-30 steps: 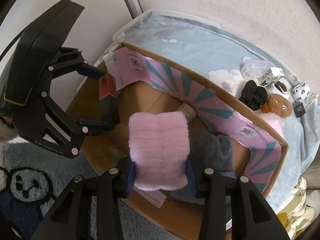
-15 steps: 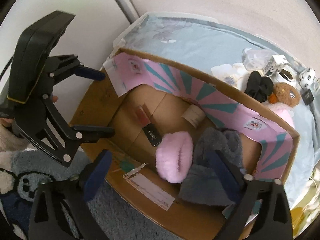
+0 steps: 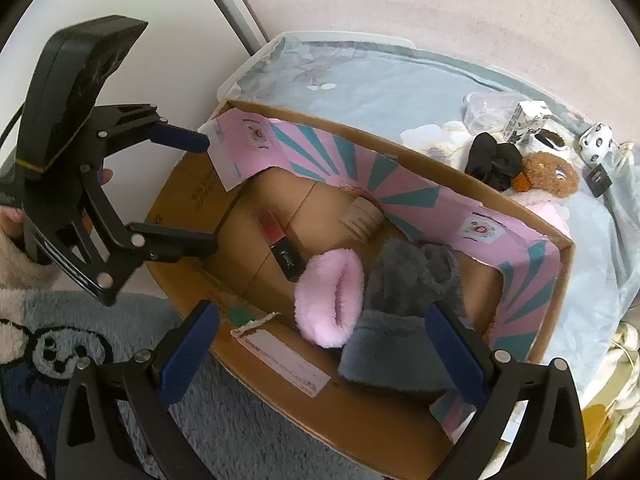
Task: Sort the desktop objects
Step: 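Carry the lipstick and pink sock into the cardboard box and release both, then grasp the clear toothpick box with the left gripper while the right grasps the panda sock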
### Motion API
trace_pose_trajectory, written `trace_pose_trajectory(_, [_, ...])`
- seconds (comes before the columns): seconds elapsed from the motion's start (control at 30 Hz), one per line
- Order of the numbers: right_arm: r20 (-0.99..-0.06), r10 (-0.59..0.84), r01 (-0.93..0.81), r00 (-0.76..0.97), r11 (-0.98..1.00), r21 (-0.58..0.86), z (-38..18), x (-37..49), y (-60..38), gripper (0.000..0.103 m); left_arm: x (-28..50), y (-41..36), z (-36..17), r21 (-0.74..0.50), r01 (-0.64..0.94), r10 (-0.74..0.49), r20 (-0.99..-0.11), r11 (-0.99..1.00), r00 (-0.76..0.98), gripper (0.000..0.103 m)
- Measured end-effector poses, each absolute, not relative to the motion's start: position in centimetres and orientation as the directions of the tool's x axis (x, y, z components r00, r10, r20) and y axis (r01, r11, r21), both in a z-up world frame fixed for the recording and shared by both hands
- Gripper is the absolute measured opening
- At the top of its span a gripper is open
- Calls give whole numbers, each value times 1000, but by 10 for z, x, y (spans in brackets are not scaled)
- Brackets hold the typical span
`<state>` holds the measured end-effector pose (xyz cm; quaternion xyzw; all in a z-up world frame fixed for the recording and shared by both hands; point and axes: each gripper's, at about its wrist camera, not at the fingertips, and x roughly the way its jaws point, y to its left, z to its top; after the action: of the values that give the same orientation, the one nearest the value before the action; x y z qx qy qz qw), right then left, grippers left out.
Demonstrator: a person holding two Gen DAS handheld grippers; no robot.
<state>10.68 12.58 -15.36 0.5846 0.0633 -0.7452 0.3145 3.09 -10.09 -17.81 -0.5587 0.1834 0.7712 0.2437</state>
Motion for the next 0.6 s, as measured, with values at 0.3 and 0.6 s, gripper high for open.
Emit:
trace_pose_trajectory(0.3, [-948, -286, 486, -142, -854, 185, -134, 105, 153, 103, 26, -91, -162, 24, -578, 194, -929, -816, -314, 103])
trace_pose_trajectory(0.6, [-931, -206, 367, -302, -926, 86, -98, 84, 205, 102, 2, -72, -128, 156, -582, 140, -892, -798, -431, 103])
